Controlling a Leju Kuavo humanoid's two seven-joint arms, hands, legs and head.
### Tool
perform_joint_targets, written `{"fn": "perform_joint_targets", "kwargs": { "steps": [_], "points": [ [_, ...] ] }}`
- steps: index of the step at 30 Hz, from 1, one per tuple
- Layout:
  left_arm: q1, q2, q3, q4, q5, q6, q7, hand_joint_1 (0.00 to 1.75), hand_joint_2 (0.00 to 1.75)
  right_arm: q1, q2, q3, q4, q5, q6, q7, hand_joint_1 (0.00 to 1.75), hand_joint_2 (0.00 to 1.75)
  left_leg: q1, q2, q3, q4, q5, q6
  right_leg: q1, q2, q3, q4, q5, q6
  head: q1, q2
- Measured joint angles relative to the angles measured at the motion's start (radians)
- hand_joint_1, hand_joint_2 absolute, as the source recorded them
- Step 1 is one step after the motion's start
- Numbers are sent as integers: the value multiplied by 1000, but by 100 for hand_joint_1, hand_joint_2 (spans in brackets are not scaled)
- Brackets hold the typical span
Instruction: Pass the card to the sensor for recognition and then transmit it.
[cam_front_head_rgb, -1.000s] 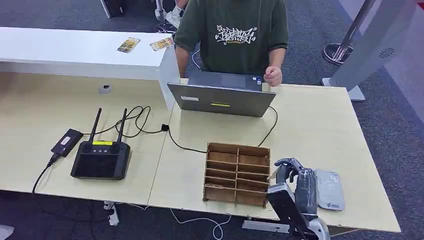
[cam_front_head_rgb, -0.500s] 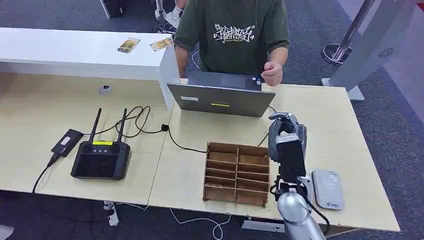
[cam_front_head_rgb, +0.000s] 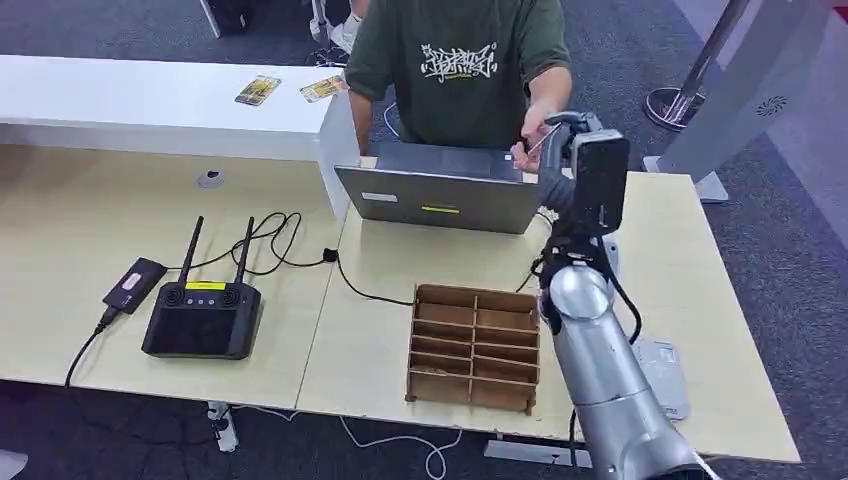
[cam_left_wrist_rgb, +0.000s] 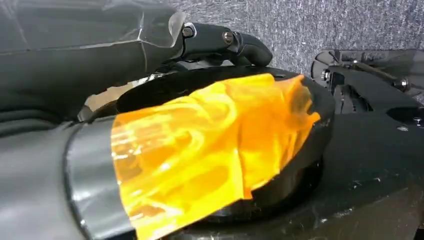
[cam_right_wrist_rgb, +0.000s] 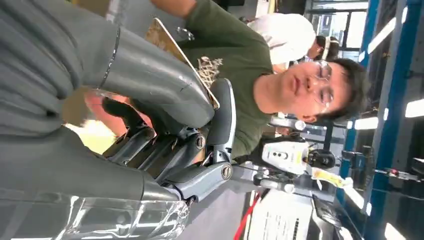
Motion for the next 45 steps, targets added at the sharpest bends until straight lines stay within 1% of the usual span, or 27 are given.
{"fn": "perform_joint_targets", "kwargs": {
  "steps": [4, 7, 11, 16, 23, 36, 37, 38, 45],
  "points": [
    [-2, 2, -17, -2, -15, -4, 5, 0, 0, -117, 5, -18, 104, 6, -27, 16, 175, 175, 0, -1, 0, 0, 0, 0, 0, 0, 0, 0, 0, 0, 0, 0],
    [-4, 3, -27, -2, -24, -6, 7, 0, 0, -184, 5, -36, 178, 3, -28, 28, 175, 175, 0, -1, 0, 0, 0, 0, 0, 0, 0, 0, 0, 0, 0, 0],
    [-9, 6, -45, -5, -37, -10, 16, 0, 0, -263, 5, -55, 291, 9, -39, 45, 175, 175, 0, -1, 0, 0, 0, 0, 0, -1, 0, 0, 0, 0, 0, 0],
    [-15, 6, -59, -6, -45, -12, 19, 0, 0, -327, 5, -65, 401, 23, -43, 52, 175, 175, 0, -1, 0, 0, 1, 0, 0, -1, 0, 0, 0, 0, 0, 0],
    [-16, 6, -72, -7, -46, -12, 24, 0, 0, -355, 8, -69, 470, 39, -49, 53, 175, 175, 0, -1, 0, 0, 1, 0, 0, -1, 0, 0, 0, 0, 0, 0],
    [-17, 6, -73, -7, -46, -12, 25, 0, 0, -357, 17, -81, 521, 54, -49, 51, 175, 175, 0, -2, 0, 0, 1, 0, 0, -1, 0, 0, 0, 0, 0, 0],
    [-17, 6, -73, -7, -46, -12, 25, 0, 0, -357, 18, -82, 523, 55, -50, 50, 94, 175, 0, -1, 0, 0, 1, 0, 0, -1, 0, 0, 0, 0, 0, 0],
    [-17, 6, -73, -7, -46, -12, 25, 0, 0, -357, 19, -83, 525, 56, -50, 49, 0, 175, 0, -1, 0, 0, 1, 0, 0, -1, 0, 0, 0, 0, 0, 0],
    [-17, 6, -74, -7, -46, -12, 25, 0, 0, -357, 22, -85, 528, 71, -34, 32, 0, 175, 0, -1, 0, 0, 1, 0, 0, -1, 0, 0, 0, 0, 0, 0]
  ]
}}
